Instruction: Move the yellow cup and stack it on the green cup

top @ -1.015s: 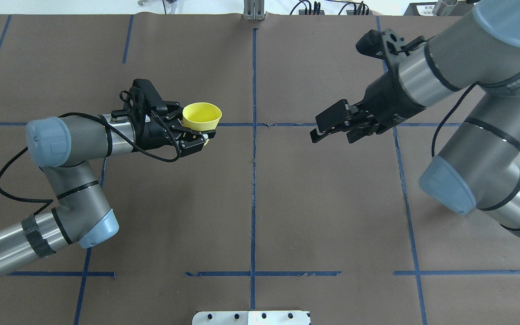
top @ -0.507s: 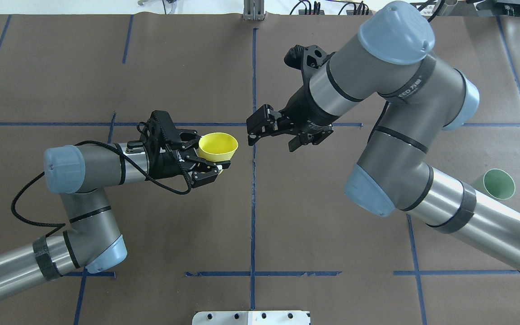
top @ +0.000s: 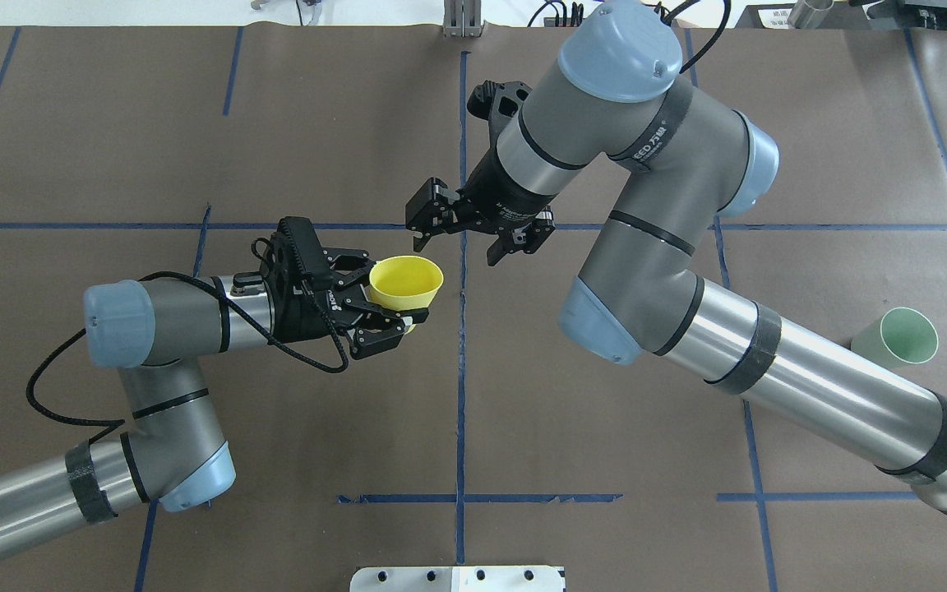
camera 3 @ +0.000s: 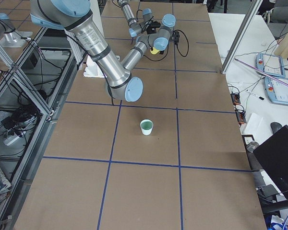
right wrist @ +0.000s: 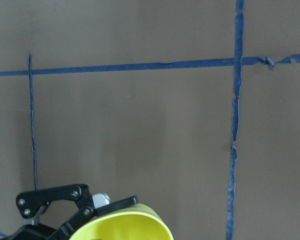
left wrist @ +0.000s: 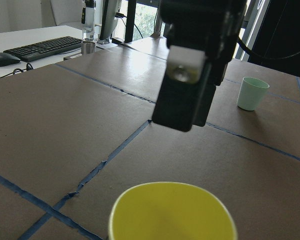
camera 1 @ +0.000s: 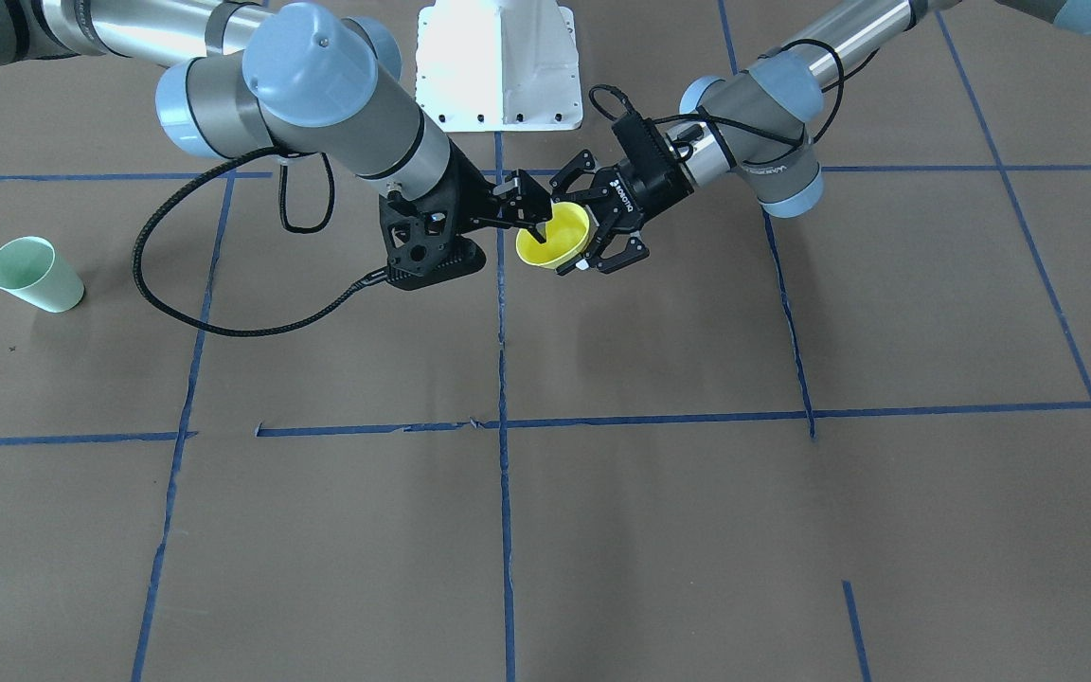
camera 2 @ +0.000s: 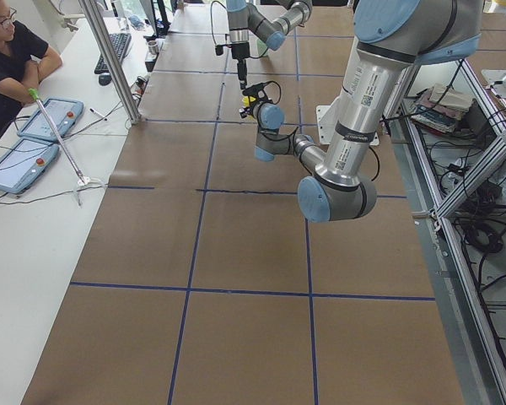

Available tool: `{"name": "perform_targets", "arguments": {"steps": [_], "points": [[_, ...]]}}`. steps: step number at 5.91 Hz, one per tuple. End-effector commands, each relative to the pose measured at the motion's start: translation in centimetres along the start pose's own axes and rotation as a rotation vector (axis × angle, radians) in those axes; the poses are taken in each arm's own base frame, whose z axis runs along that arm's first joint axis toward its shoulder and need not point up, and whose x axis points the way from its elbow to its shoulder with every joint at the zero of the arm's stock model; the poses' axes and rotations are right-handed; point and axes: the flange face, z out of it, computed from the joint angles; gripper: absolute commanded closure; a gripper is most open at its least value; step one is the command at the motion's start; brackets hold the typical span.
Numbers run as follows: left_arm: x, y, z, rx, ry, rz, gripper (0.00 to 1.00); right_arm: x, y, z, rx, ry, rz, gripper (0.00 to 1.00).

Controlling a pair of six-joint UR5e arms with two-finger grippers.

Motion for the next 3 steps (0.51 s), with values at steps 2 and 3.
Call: {"name": "perform_targets", "arguments": {"steps": [2, 3], "points": [[0.94, -0.76, -0.02, 0.018, 0.018, 0.003, 0.71, -0.44, 2.6, 3.68, -0.046, 0.017, -0.009, 0.0], [0.84, -0.72, -0.15, 0.017, 0.016, 0.003, 0.71, -0.37, 2.87, 3.44, -0.049, 0.012, -0.012, 0.0]]}}
